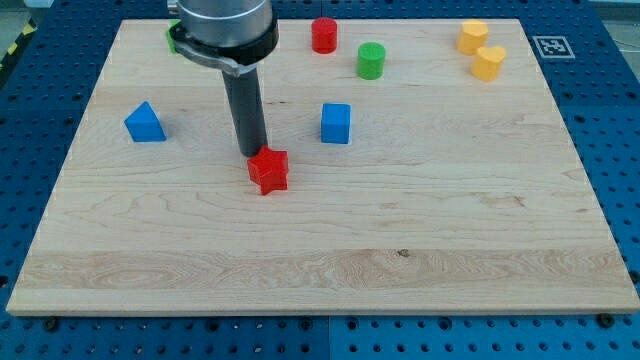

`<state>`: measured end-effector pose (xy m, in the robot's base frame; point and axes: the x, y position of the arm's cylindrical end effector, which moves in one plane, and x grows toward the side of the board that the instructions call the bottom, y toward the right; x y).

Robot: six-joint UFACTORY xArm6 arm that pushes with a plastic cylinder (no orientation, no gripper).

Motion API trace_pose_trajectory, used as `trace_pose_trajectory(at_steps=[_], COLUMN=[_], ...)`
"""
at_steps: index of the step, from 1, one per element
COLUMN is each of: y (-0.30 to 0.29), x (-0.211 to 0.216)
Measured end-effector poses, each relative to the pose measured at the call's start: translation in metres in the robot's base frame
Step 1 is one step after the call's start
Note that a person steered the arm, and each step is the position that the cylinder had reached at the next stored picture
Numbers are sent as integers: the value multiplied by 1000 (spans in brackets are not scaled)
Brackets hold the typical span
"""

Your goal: Move the blue cube to the right center

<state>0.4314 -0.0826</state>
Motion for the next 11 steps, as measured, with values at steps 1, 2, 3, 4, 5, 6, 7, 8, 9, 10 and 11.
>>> trace_pose_trajectory(at_steps=[1, 2, 3, 4, 5, 6, 7, 8, 9, 10, 11], y=[-14, 2, 69, 147, 165, 127, 134, 200, 263, 274, 247], x=[-17, -32, -35, -31, -31, -16, -6, -6, -6, -4, -6])
